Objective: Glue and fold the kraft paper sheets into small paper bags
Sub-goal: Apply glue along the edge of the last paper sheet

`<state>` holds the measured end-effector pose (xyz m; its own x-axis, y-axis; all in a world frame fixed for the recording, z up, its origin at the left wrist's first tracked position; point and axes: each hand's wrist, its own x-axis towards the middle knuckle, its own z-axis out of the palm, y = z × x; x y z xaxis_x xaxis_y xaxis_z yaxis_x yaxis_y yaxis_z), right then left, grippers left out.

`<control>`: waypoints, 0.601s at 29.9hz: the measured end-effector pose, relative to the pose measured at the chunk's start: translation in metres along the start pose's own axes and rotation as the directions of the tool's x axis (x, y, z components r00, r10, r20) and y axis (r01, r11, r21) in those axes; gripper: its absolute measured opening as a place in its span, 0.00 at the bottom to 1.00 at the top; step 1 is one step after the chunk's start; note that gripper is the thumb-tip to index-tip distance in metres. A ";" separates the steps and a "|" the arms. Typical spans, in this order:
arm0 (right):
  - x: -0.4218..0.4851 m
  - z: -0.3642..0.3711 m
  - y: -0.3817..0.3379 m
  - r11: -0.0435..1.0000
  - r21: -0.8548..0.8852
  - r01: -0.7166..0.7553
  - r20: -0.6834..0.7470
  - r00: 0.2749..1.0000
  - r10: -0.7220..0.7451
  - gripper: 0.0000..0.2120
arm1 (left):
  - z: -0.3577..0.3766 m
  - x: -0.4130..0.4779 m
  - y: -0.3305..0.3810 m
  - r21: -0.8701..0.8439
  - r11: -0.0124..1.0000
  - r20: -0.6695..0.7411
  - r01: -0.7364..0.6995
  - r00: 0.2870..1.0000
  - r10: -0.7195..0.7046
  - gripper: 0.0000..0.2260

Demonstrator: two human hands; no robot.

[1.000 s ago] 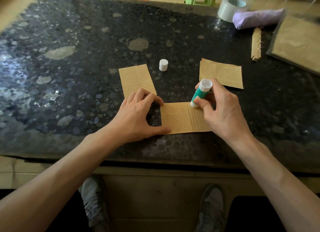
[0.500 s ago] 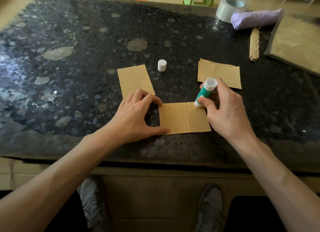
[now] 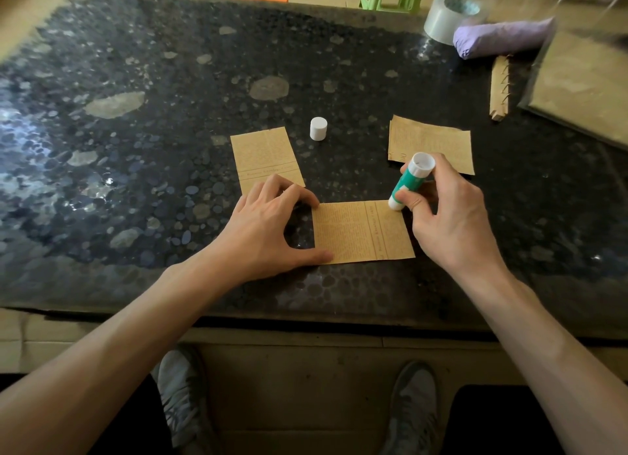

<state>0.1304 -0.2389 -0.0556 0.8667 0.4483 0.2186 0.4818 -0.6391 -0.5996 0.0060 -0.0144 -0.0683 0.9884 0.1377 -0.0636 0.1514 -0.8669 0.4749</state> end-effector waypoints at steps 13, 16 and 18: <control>0.007 -0.012 -0.006 0.863 0.493 -0.109 -0.033 0.989 0.144 0.13 | -0.001 0.001 0.000 -0.009 1.000 0.003 -0.003 1.000 0.003 0.37; 0.001 0.000 -0.018 0.883 0.469 -0.025 0.044 0.999 0.005 0.13 | 0.000 0.001 -0.001 -0.009 1.000 -0.009 -0.010 1.000 0.010 0.37; -0.001 0.007 -0.025 0.894 0.448 0.026 0.094 0.993 -0.076 0.14 | 0.000 0.001 -0.001 0.000 1.000 -0.010 -0.008 1.000 0.008 0.37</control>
<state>0.1163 -0.2187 -0.0463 0.8115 0.5524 0.1905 0.3954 -0.2792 -0.8750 0.0070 -0.0135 -0.0690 0.9895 0.1353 -0.0510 0.1432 -0.8681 0.4753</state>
